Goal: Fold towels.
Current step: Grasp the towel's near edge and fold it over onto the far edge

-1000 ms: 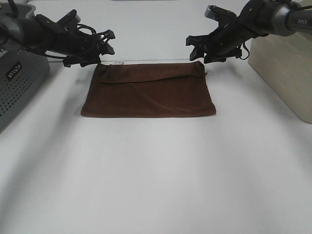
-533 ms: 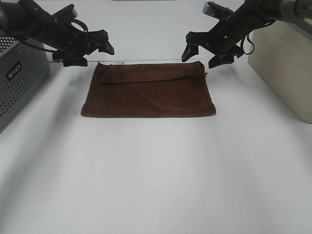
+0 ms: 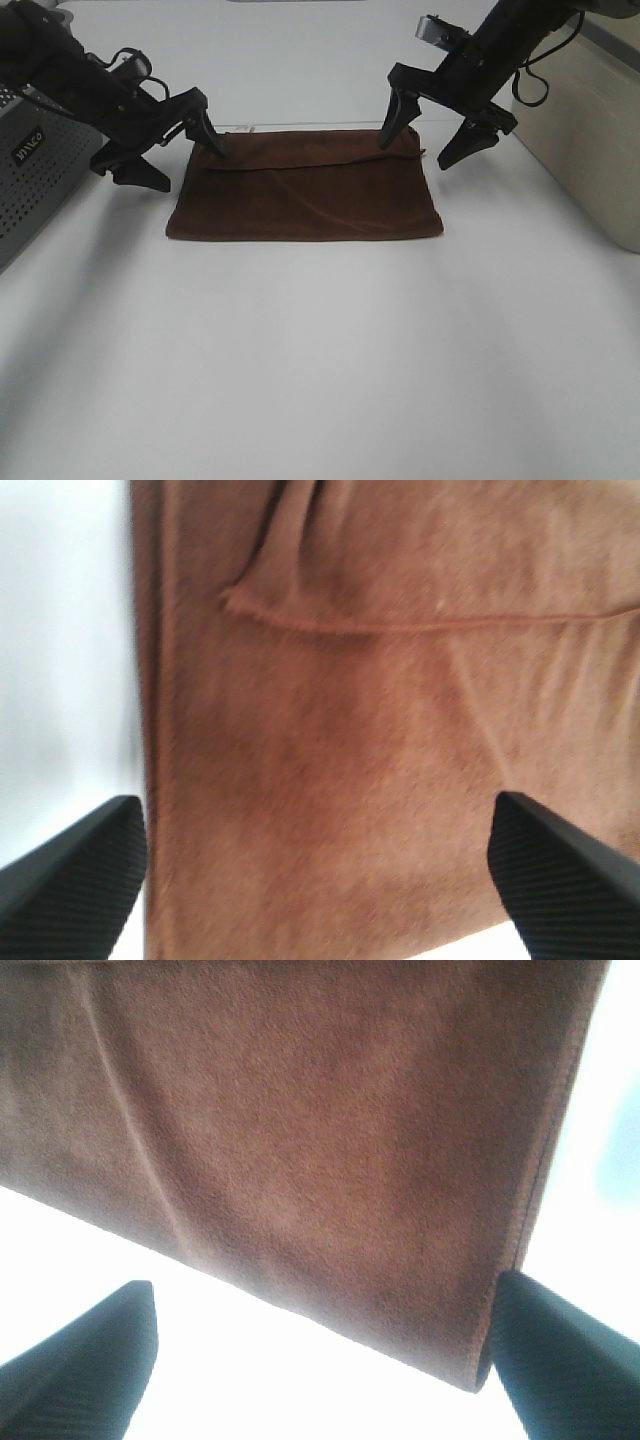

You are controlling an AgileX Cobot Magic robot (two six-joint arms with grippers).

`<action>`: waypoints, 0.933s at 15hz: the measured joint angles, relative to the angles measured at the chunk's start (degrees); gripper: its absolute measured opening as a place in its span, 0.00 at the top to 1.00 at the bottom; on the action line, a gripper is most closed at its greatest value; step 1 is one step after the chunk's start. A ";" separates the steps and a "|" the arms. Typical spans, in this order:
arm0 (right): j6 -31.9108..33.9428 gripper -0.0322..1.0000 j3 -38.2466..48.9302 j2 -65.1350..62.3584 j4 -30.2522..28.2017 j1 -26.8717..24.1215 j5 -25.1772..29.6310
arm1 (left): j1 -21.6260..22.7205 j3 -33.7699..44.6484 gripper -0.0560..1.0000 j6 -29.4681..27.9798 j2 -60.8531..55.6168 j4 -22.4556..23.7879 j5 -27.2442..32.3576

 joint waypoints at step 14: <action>-2.52 0.17 23.89 -4.81 0.80 0.00 -18.56 | -2.23 15.58 0.21 6.70 -4.70 0.17 -9.91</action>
